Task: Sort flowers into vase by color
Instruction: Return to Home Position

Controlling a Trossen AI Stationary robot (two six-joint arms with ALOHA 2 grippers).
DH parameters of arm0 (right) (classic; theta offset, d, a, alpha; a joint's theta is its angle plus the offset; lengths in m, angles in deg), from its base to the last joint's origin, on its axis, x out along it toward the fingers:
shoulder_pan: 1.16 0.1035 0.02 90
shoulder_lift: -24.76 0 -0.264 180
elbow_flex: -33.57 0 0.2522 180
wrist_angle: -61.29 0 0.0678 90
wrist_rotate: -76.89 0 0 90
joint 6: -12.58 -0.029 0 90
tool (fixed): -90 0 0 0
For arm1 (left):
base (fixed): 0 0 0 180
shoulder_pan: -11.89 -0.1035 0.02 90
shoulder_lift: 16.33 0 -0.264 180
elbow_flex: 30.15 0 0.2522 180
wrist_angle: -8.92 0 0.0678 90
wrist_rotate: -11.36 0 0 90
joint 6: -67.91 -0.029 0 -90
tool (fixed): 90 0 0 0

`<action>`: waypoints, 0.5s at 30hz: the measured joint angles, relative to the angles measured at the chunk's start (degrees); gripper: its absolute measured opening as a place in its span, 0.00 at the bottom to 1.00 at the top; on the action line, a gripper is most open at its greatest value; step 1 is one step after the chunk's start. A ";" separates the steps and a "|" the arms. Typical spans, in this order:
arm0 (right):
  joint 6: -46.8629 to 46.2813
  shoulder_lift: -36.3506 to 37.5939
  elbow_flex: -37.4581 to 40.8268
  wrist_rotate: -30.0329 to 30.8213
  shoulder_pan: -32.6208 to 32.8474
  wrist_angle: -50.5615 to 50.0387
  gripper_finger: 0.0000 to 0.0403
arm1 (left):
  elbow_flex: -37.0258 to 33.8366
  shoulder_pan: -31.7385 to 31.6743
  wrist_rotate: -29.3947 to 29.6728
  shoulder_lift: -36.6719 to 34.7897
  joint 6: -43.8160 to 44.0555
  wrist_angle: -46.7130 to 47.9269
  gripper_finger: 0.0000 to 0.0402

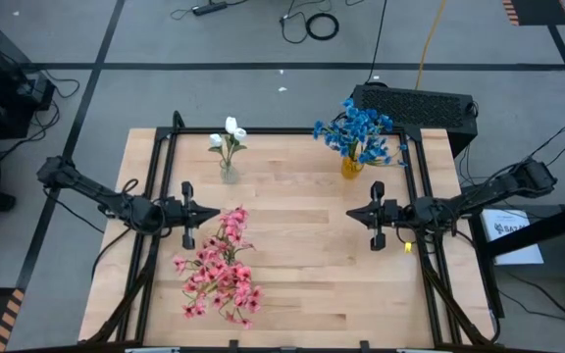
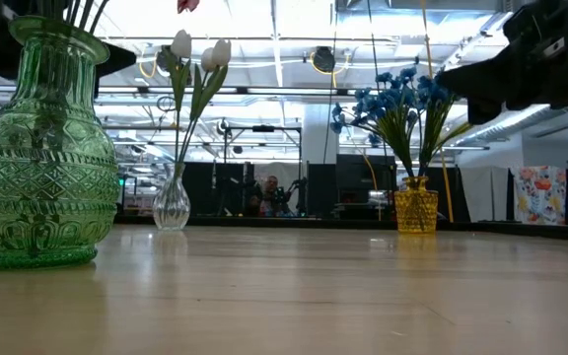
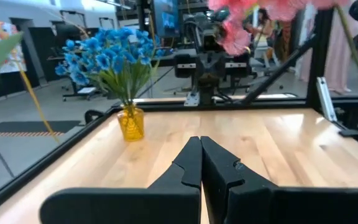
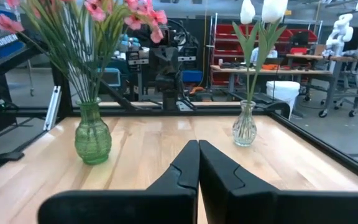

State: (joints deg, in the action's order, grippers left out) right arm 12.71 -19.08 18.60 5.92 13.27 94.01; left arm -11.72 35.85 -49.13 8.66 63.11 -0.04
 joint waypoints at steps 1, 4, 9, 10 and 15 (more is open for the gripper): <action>0.04 -0.43 0.00 -0.18 -0.39 0.02 0.00 | -0.36 0.00 -0.59 -0.26 -0.02 -0.14 0.00; 0.38 -1.94 0.00 -1.77 -2.29 0.01 0.00 | -1.28 0.00 -1.77 -0.94 -0.11 -1.32 0.00; 0.10 -2.62 0.03 -5.53 -4.64 -0.11 0.00 | -2.33 0.00 -2.34 -2.31 -0.50 -1.40 0.00; 0.07 -2.60 0.16 -6.22 -4.75 0.06 0.00 | -2.76 0.00 -2.35 -2.56 -0.46 -1.37 0.00; -1.71 -2.57 0.44 -7.02 -4.71 -2.35 0.00 | -4.24 0.00 -2.35 -3.77 -0.21 -1.01 0.00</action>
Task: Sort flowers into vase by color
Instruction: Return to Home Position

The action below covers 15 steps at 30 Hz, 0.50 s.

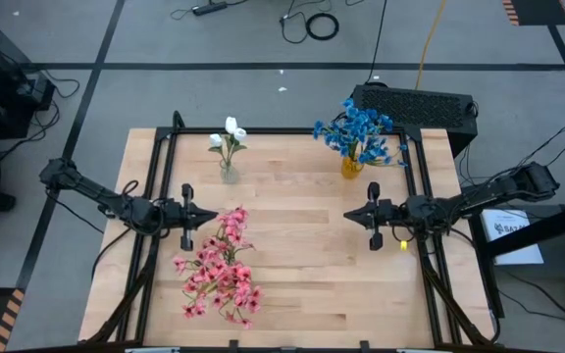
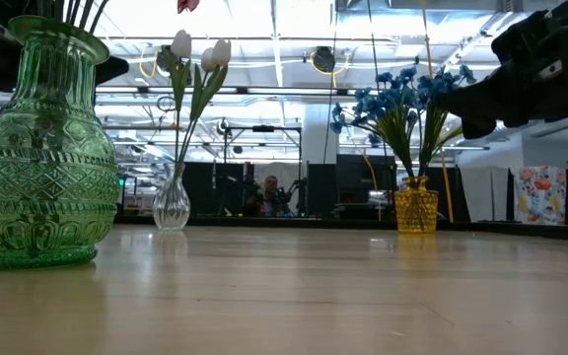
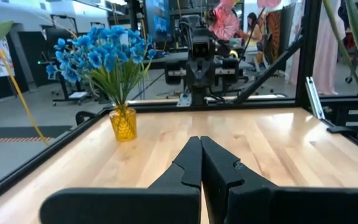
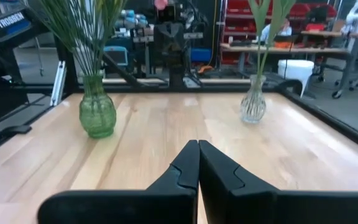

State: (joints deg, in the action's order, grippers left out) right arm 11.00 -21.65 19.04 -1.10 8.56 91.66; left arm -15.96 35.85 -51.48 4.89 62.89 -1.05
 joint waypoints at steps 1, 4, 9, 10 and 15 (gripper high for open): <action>-0.20 0.00 0.00 0.02 0.00 -0.45 0.00 | -0.03 0.00 0.00 -0.35 -0.03 0.15 0.00; -0.31 0.10 0.00 0.02 0.00 -0.65 0.00 | -0.03 0.00 0.02 -1.09 -0.28 0.95 0.00; -0.37 2.34 -0.02 -0.40 0.01 -3.61 0.00 | -0.05 0.00 0.58 -3.49 -2.72 1.58 0.00; -0.63 3.29 -0.02 -0.42 0.02 -5.08 0.00 | -0.05 0.00 0.85 -4.30 -2.87 2.37 0.00; -1.05 9.43 0.00 -1.33 0.13 -10.34 0.00 | -0.07 0.00 1.21 -8.87 -2.37 7.07 0.00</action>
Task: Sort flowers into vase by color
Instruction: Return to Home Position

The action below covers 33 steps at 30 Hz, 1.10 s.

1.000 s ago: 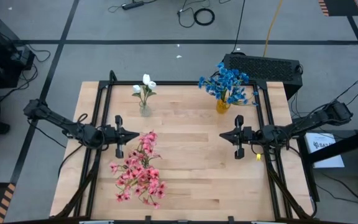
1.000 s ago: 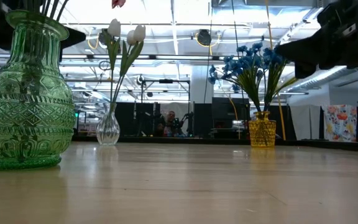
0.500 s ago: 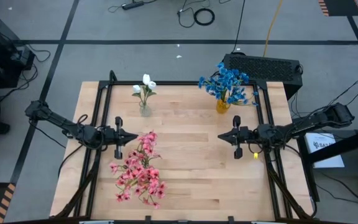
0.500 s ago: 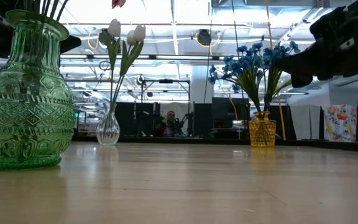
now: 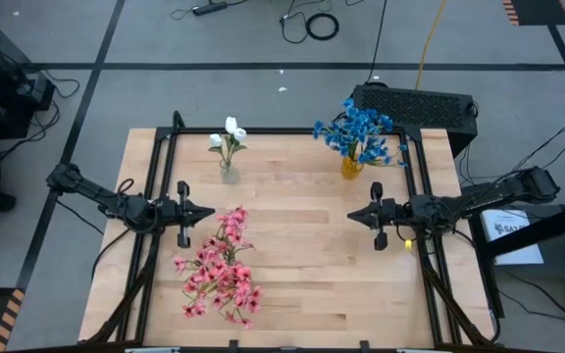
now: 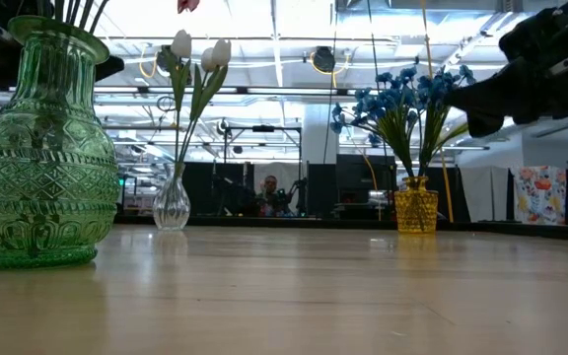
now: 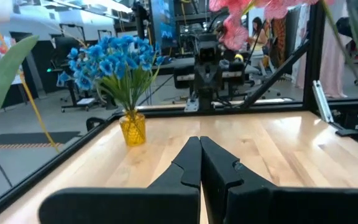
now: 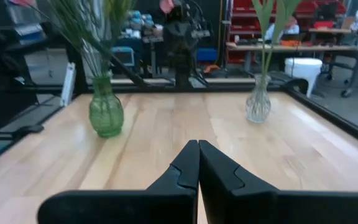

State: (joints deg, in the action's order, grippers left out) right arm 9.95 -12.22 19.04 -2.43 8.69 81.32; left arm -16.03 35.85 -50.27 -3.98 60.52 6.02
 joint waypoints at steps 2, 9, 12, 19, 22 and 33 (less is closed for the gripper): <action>0.15 2.55 -0.02 -0.59 0.00 -1.47 0.00 | 0.00 0.00 0.39 -1.94 0.61 2.44 0.00; -1.21 10.81 -0.02 -0.62 0.00 -10.30 0.00 | -0.02 0.00 0.54 -7.28 1.07 8.12 0.00; -1.23 14.15 -0.02 -1.71 0.00 -12.09 0.00 | -0.04 0.00 0.26 -9.02 1.08 9.25 0.00; -1.66 22.56 -0.02 -1.93 0.00 -19.68 0.00 | -0.06 0.00 0.10 -12.22 1.06 12.17 0.00; -2.05 26.04 -0.02 -2.07 0.00 -23.08 0.00 | -0.07 0.00 0.08 -12.34 0.62 12.32 0.00; -1.35 36.99 -0.04 -3.53 0.00 -31.55 0.00 | -0.11 -0.04 -0.88 -12.34 -0.19 12.50 0.00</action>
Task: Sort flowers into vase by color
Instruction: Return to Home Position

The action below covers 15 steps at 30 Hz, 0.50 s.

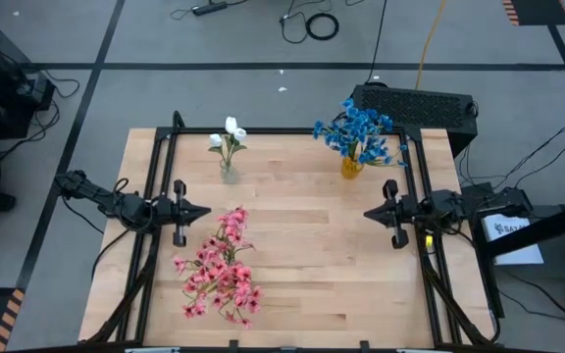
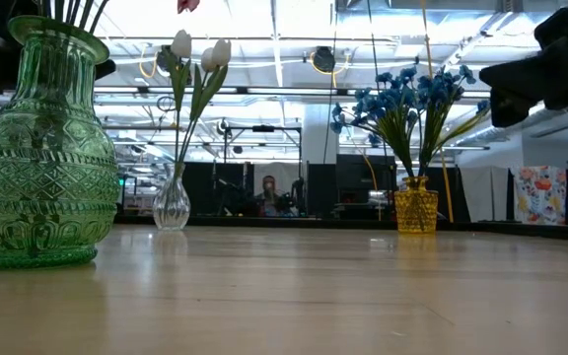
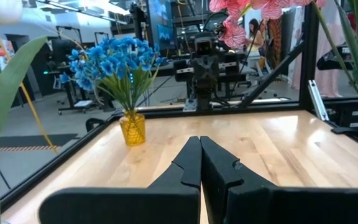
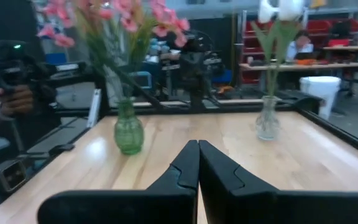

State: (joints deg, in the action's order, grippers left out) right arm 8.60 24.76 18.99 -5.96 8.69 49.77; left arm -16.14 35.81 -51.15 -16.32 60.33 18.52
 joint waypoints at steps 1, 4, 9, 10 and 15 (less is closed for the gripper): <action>0.12 -0.02 -0.02 -0.68 0.00 0.05 0.00 | 0.00 0.00 0.30 0.00 -0.14 0.00 0.00; -0.17 -0.08 -0.02 -1.31 0.00 -0.31 0.00 | 0.00 -0.44 0.61 -0.02 -0.04 0.02 0.00; 0.17 -0.05 -0.02 -1.28 -0.26 -0.31 0.00 | 0.00 -1.59 -0.04 0.00 1.11 0.07 0.00; 0.30 -0.05 -0.02 -1.35 -0.56 -0.31 0.00 | 0.00 -1.78 -0.40 0.00 1.12 0.09 0.00; 1.63 -0.05 -0.02 -1.34 -3.85 -0.31 0.00 | -0.02 -2.21 -0.94 0.00 1.29 0.09 0.00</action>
State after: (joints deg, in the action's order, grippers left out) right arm 10.23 24.71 18.97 -7.30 4.84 49.46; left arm -16.16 33.60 -52.09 -16.32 61.62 18.60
